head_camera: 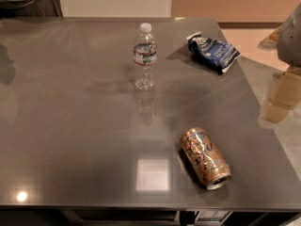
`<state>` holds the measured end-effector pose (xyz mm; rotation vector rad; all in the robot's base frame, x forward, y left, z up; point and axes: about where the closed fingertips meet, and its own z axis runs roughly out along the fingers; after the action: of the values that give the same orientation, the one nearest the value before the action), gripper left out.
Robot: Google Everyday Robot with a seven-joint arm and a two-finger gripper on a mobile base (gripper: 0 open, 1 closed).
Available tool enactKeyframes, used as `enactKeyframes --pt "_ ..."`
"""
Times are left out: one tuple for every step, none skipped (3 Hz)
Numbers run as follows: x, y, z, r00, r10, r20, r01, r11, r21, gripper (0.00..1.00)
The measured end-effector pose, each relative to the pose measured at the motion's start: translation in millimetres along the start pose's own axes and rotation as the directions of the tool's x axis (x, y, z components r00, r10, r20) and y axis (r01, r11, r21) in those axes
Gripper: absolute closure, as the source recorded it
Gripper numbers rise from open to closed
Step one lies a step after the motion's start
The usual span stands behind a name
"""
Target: Place orange can upright
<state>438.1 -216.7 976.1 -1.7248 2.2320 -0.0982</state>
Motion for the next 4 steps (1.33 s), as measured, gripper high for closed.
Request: enactKeyframes --pt "0.0 0.0 0.0 1.0 0.0 0.0 0.0 1.0 0.0 0.0" --pt "-3.9 -0.9 -1.5 1.0 -0.015 0.008 0.015 0.9999 -0.007 0.0" --pt "-17.6 5.1 3.4 0.992 -0.12 0.024 0.121 0.9921 -0.031 0.0" --pt "-32.9 17.8 12.9 0.952 -0.301 0.06 0.304 0.9506 -0.061 0.0"
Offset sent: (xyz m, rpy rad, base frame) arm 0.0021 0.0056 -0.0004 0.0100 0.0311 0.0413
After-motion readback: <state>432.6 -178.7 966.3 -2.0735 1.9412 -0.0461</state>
